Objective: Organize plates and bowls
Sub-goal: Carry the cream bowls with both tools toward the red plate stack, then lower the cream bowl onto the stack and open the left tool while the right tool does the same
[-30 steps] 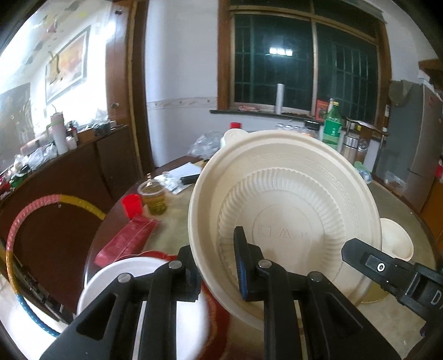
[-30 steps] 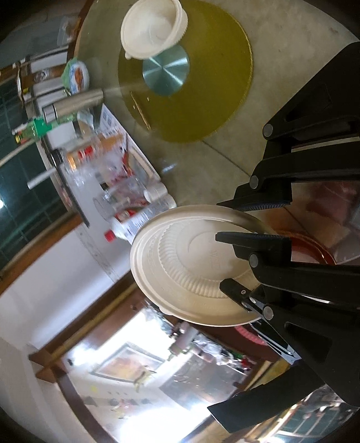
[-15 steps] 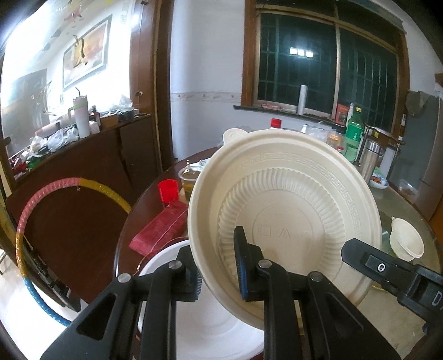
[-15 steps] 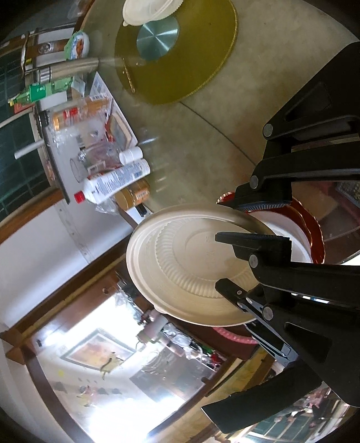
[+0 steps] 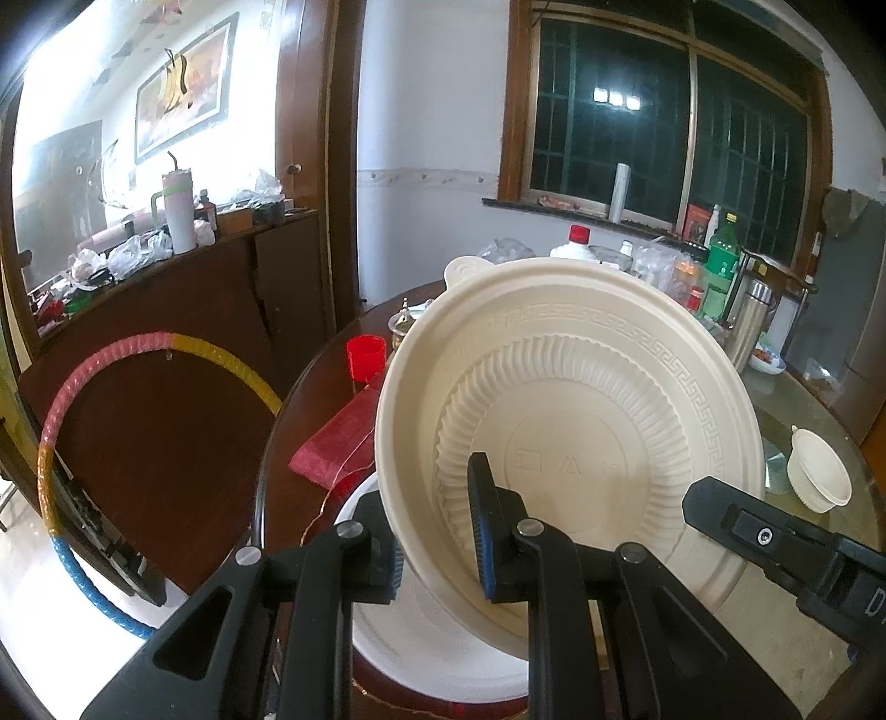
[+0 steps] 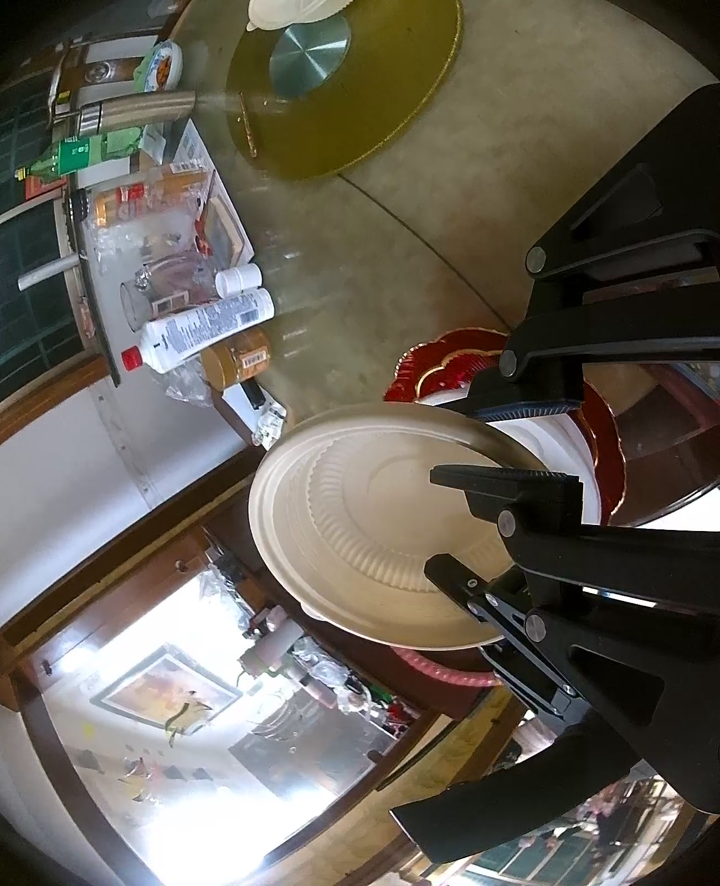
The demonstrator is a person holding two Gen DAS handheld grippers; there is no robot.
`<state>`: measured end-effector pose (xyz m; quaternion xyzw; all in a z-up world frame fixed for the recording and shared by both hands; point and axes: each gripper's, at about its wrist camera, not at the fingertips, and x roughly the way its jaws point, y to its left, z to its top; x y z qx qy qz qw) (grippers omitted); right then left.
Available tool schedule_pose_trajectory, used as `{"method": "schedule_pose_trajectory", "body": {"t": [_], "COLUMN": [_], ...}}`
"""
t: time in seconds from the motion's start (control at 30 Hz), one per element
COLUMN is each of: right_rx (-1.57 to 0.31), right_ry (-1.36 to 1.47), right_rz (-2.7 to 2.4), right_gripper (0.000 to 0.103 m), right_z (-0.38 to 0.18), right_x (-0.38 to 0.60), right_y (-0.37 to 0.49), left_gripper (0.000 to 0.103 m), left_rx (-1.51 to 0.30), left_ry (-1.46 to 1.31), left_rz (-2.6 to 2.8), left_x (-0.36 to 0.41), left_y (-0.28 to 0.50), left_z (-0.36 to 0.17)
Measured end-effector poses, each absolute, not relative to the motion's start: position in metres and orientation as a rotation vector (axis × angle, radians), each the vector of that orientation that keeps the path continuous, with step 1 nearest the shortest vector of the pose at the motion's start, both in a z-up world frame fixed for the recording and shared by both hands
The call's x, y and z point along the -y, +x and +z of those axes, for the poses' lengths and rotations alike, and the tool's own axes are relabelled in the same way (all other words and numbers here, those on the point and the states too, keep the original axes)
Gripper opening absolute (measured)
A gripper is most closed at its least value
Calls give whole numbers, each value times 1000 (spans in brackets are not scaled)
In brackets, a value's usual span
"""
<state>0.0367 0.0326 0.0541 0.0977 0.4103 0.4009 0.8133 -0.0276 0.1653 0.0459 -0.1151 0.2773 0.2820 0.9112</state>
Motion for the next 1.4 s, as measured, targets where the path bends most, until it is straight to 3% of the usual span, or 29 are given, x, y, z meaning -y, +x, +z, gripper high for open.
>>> {"method": "schedule_pose_trajectory", "body": {"t": [1.4], "right_rx": [-1120], "right_ry": [194], "right_rz": [935], "right_gripper": [15], "right_z": [18], "right_x": [-62], "right_y": [47], "left_gripper": [23], "left_rx": [-866], "left_ry": [-287], "left_rz": [437], "left_x": [-205], "left_y": [-34], "left_z": [17]}}
